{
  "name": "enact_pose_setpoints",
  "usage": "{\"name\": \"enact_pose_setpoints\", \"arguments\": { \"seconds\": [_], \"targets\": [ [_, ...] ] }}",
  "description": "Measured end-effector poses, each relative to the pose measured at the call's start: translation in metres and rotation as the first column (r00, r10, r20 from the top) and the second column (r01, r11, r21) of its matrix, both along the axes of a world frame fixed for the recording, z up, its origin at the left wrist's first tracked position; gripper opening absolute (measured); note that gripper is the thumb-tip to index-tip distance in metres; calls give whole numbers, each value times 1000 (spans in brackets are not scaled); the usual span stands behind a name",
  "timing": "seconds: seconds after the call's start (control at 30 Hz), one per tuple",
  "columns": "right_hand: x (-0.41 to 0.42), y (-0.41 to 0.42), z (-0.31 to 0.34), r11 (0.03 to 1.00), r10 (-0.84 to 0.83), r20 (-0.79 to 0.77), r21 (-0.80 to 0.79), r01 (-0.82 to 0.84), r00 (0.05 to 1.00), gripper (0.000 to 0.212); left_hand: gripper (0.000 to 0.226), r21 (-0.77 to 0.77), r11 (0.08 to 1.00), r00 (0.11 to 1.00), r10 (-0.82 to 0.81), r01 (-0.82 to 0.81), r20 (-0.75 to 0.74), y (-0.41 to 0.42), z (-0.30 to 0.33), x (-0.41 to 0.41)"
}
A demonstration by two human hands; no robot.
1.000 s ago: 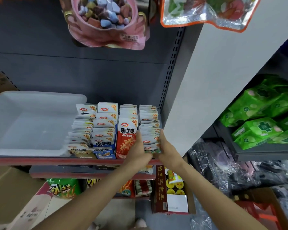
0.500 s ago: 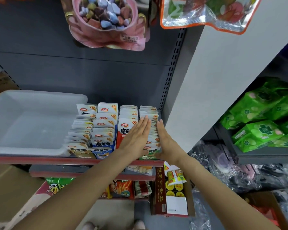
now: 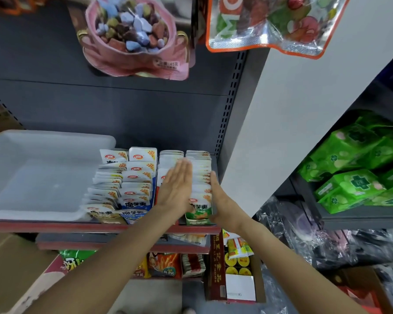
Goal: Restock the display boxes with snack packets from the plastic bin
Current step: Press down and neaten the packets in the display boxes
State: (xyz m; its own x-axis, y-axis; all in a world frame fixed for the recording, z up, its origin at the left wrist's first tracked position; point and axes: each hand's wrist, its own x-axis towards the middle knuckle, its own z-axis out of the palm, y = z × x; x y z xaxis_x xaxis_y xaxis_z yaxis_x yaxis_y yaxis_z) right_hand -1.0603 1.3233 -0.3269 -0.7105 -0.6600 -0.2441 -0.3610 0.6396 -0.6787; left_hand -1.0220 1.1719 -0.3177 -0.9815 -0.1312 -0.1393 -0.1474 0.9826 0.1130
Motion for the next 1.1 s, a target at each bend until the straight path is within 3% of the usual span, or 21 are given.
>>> {"name": "enact_pose_setpoints", "arguments": {
  "seconds": [0.13, 0.23, 0.33, 0.4, 0.5, 0.57, 0.7, 0.87, 1.0, 1.1],
  "targets": [
    [-7, -8, 5, 987, -24, 130, -157, 44, 991, 114, 132, 100, 995, 999, -34, 30, 42, -1, -2, -2],
    [-3, -12, 9, 963, -44, 233, -248, 103, 972, 104, 125, 340, 937, 987, -119, 77, 106, 0, -2, 2],
    [8, -21, 2, 946, -23, 319, -299, 123, 948, 108, 124, 495, 867, 982, -143, 64, 123, -11, -5, 4],
    [4, -20, -4, 947, -28, 310, -295, 124, 950, 112, 127, 492, 868, 981, -149, 69, 125, -12, -6, 5],
    [-10, -13, 5, 968, -54, 316, -217, 127, 947, 113, 131, 344, 931, 978, -174, 124, 118, -9, 1, 0],
    [-18, -6, 10, 973, 19, 385, -219, 71, 923, 110, 122, 286, 938, 972, -223, 195, 68, -13, 11, -6],
    [-28, -3, 16, 934, -50, 522, -277, 225, 851, 94, 79, 453, 886, 994, -104, 101, -19, -26, 21, -15],
    [-34, -27, 15, 890, -184, 493, -284, 357, 851, 82, 73, 592, 780, 979, 182, -201, 93, -17, 25, -27],
    [-34, -33, 9, 933, -185, 394, -216, 287, 900, 84, 72, 548, 808, 977, 185, -215, 109, -27, 30, -33],
    [-39, -31, 13, 936, -225, 331, -188, 297, 916, 80, 66, 482, 869, 993, 79, -112, 90, -31, 31, -32]
  ]
}}
